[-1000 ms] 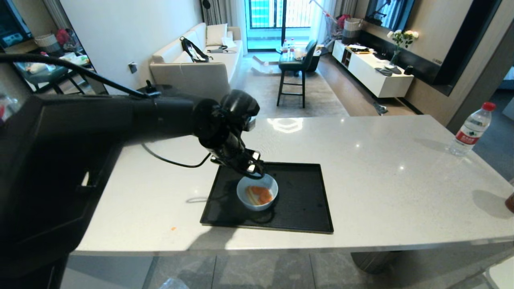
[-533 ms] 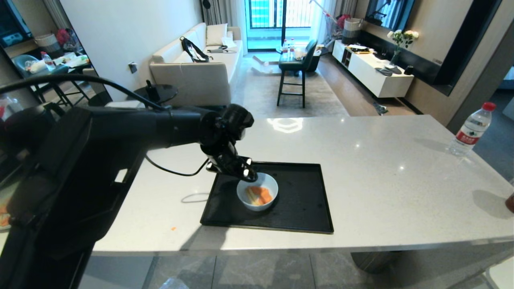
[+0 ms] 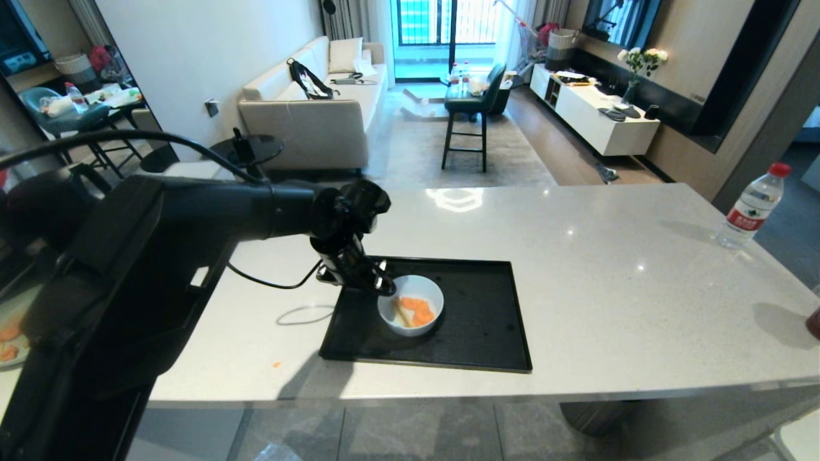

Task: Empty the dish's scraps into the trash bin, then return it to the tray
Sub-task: Pick up the bowl with leftover food

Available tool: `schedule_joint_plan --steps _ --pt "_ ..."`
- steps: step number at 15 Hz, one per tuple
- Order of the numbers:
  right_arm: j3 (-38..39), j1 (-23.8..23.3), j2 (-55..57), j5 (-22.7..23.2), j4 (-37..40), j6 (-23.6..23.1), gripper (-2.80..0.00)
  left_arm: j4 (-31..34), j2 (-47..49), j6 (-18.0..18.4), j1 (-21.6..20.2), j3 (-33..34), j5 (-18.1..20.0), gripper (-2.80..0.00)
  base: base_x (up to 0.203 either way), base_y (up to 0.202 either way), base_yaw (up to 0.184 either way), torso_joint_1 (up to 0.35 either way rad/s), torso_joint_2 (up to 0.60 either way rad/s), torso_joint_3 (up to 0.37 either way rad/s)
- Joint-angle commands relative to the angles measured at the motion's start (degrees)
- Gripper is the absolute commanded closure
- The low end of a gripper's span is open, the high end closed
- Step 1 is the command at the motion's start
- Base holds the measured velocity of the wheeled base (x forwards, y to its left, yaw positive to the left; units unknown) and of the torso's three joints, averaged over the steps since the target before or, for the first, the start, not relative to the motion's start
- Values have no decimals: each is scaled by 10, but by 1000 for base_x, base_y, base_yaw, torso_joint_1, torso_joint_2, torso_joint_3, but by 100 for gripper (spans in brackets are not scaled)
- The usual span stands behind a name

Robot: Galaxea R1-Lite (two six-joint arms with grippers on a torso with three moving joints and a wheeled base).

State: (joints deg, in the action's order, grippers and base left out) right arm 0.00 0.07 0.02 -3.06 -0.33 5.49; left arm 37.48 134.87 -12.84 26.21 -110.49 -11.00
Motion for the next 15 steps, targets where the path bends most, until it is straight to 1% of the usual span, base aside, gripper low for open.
schedule_joint_plan --steps 1,5,15 --pt "0 0 0 0 0 0 0 0 6 -1 -3 7 -2 -280 0 0 0 0 0 0" --pt "-1 0 0 0 0 0 0 0 19 -2 -3 7 -20 -280 0 0 0 0 0 0" --pt "0 0 0 0 0 0 0 -1 24 -5 3 12 -17 -280 0 0 0 0 0 0"
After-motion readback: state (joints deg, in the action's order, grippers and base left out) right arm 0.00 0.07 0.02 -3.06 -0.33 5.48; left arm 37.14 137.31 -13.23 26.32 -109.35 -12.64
